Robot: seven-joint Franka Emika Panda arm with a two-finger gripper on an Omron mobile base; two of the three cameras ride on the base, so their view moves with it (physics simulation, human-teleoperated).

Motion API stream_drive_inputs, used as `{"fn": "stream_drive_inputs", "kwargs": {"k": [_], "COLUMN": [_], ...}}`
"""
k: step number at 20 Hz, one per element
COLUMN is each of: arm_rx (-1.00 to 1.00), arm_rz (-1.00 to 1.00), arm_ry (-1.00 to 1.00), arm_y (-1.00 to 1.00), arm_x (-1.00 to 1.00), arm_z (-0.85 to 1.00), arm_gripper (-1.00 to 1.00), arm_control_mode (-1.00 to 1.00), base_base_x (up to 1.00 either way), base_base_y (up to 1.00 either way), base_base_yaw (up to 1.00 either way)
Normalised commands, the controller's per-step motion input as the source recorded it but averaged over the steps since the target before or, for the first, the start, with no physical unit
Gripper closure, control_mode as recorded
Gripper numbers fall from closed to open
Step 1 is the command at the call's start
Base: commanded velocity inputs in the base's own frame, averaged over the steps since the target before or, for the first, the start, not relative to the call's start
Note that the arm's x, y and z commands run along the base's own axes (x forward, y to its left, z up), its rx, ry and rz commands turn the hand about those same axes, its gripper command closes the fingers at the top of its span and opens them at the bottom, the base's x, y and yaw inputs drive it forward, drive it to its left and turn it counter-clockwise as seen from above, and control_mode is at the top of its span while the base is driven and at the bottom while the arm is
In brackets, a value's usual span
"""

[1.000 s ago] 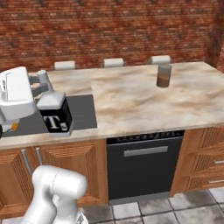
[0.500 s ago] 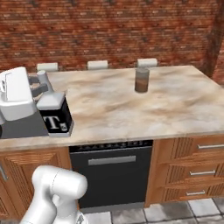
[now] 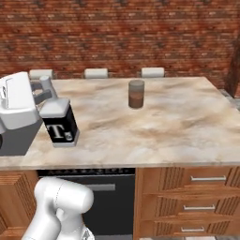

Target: Open the cabinet directly in front. Then move the liquor and the cup to the dining counter with the jar on it.

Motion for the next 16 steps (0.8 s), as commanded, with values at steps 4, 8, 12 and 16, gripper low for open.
{"fn": "stream_drive_inputs", "kwargs": {"k": [4,8,12,16], "arm_rx": [0.0,0.0,0.0,0.0], "arm_rz": [0.0,0.0,0.0,0.0], "arm_ry": [0.0,0.0,0.0,0.0], "arm_y": [0.0,0.0,0.0,0.0], "arm_x": [0.0,0.0,0.0,0.0], "arm_z": [0.0,0.0,0.0,0.0], "arm_gripper": [1.0,1.0,1.0,1.0], "arm_control_mode": [1.0,1.0,1.0,1.0], "base_base_x": [0.48,0.47,0.42,0.47], "base_base_y": [-0.32,-0.14,0.0,0.0], "base_base_yaw": [0.22,0.2,0.19,0.18]}}
